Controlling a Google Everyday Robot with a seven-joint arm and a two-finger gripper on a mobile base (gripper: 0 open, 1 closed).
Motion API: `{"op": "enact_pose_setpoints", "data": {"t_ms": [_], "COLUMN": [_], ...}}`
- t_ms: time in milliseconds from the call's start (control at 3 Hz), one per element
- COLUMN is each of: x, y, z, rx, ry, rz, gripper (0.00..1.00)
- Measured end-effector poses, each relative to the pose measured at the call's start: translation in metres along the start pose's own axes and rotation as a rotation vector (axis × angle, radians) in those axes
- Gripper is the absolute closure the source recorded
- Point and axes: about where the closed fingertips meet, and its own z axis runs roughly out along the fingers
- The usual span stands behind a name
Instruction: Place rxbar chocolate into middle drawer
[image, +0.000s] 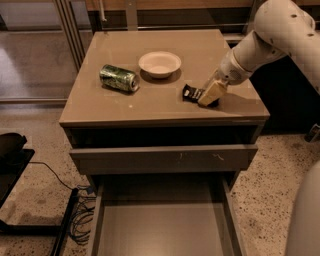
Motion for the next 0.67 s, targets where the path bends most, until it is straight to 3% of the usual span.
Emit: {"op": "enact_pose_setpoints", "data": {"t_ms": [667], "x": [0.036], "y": [0.07], "z": [-0.065], "rx": [0.115], "ry": [-0.043], "rz": [0.009], "gripper": [1.0]}}
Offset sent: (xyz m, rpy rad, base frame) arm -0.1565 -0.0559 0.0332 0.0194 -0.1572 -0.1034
